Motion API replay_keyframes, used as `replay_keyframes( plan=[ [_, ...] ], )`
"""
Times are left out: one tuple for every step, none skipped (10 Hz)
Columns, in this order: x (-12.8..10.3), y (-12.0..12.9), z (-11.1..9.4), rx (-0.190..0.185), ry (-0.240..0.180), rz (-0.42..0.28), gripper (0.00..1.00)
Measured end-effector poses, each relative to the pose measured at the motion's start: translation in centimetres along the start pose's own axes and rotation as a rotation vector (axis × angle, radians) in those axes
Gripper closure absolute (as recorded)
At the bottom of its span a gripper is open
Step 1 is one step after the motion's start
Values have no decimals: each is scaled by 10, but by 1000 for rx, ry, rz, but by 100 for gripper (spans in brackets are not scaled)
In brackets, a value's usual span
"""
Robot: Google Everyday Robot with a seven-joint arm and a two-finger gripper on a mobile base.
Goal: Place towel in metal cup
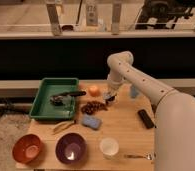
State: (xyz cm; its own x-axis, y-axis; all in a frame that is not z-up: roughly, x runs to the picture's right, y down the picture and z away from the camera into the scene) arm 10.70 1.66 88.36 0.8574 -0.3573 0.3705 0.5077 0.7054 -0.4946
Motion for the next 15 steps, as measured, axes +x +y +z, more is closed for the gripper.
replay_keyframes(
  plan=[
    [0, 0, 1, -3, -3, 0, 20],
    [1, 0, 2, -3, -7, 3, 20],
    [2, 0, 2, 2, -11, 5, 20],
    [2, 0, 2, 9, -19, 5, 20],
    [2, -1, 1, 15, -31, 5, 20],
    [3, -1, 1, 22, -46, 8, 20],
    [5, 0, 1, 28, -64, 15, 20],
    [6, 0, 1, 33, -76, 21, 20],
    [7, 1, 0, 39, -85, 25, 20],
    [7, 2, -1, 48, -98, 25, 20],
    [8, 2, -3, 56, -108, 25, 20],
    [9, 2, -4, 62, -117, 24, 20],
    [11, 3, -4, 66, -120, 26, 20],
    [11, 4, -4, 66, -120, 26, 20],
    [10, 3, -4, 66, -121, 25, 20]
  ],
)
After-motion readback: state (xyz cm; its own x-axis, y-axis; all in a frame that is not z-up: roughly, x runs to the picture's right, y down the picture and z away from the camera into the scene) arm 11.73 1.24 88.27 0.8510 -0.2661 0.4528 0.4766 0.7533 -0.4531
